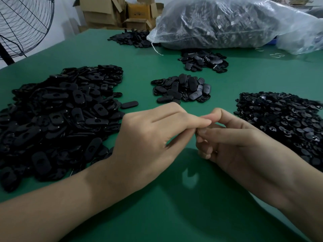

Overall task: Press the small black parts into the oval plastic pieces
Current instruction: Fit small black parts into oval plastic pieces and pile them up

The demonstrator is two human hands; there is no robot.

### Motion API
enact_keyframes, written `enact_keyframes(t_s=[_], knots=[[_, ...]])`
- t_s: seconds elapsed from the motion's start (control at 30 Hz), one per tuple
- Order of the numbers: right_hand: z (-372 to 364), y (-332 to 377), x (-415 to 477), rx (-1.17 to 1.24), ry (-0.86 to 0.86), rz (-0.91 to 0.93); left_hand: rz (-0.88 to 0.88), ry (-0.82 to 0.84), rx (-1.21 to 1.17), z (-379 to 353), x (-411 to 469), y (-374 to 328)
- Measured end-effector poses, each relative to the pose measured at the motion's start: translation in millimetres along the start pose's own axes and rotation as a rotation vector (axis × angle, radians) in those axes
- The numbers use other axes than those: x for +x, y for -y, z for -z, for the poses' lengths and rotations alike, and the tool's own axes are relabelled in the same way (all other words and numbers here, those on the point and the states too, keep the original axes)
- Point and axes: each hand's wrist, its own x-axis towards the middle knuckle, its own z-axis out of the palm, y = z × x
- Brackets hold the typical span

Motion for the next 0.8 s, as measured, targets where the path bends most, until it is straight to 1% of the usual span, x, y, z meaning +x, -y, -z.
enact_keyframes(t_s=[0.07,0.13,0.23,0.37,0.43,0.5,0.53,0.63,0.67,0.8], knots=[[1,1,0,0.001,-0.002,-0.011,-0.032,-0.005,0.018,0,-1,1],[3,1,0,-0.009,0.009,-0.004,-0.013,-0.005,0.006,-1,1,0],[5,1,1,-0.069,0.002,0.069,0.156,-0.002,-0.094,-5,5,-2],[2,0,2,-0.275,-0.113,0.236,0.388,0.055,-0.227,-7,9,-1],[4,-2,3,-0.362,-0.163,0.285,0.515,0.083,-0.32,-8,8,0],[6,-3,5,-0.457,-0.205,0.299,0.591,0.127,-0.387,-9,8,1],[8,-4,6,-0.486,-0.222,0.289,0.584,0.171,-0.39,-8,9,1],[8,-5,6,-0.468,-0.257,0.253,0.459,0.367,-0.335,0,15,8],[9,-6,5,-0.467,-0.269,0.24,0.443,0.417,-0.339,2,17,11],[11,-2,6,-0.488,-0.247,0.231,0.464,0.467,-0.362,2,27,20]])
